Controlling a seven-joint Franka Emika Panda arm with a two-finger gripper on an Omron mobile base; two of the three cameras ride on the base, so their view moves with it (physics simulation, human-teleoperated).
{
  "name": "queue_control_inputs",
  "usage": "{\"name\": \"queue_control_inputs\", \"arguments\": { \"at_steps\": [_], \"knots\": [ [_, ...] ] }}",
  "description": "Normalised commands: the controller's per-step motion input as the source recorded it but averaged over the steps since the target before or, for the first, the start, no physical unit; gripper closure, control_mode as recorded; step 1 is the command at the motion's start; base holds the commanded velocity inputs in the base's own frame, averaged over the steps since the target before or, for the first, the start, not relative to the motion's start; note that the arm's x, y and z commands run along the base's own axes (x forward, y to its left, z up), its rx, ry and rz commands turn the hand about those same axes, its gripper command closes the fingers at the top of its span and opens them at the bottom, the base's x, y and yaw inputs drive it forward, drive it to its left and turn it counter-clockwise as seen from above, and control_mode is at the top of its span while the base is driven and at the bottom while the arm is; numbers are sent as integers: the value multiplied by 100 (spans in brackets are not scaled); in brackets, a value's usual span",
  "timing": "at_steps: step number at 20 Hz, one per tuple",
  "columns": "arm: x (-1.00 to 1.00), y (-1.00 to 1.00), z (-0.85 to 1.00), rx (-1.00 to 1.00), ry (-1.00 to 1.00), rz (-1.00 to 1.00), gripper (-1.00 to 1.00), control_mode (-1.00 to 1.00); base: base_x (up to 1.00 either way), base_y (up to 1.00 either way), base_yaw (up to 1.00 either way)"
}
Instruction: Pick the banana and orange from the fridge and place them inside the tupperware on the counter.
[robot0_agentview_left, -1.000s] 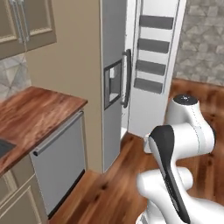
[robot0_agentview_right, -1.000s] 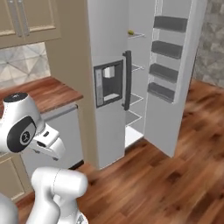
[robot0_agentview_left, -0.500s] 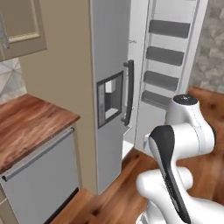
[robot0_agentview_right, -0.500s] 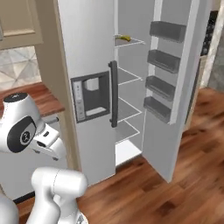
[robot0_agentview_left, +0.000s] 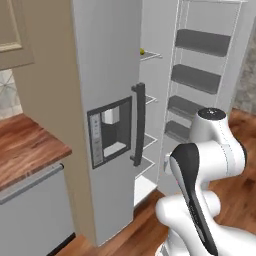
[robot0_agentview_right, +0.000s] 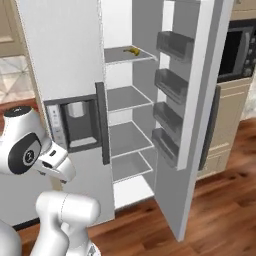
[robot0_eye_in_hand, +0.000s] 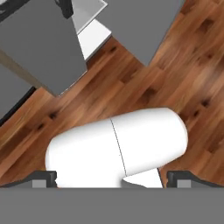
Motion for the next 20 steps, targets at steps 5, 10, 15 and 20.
{"name": "queue_control_inputs", "arguments": {
  "at_steps": [5,10,15,20],
  "knots": [
    [0,0,0,0,0,0,-100,100,59,-62,30],
    [0,0,0,0,0,0,-100,100,55,-39,23],
    [0,0,0,0,0,0,-100,100,48,-3,0],
    [0,0,0,0,0,0,-100,100,50,0,20]
  ]
}}
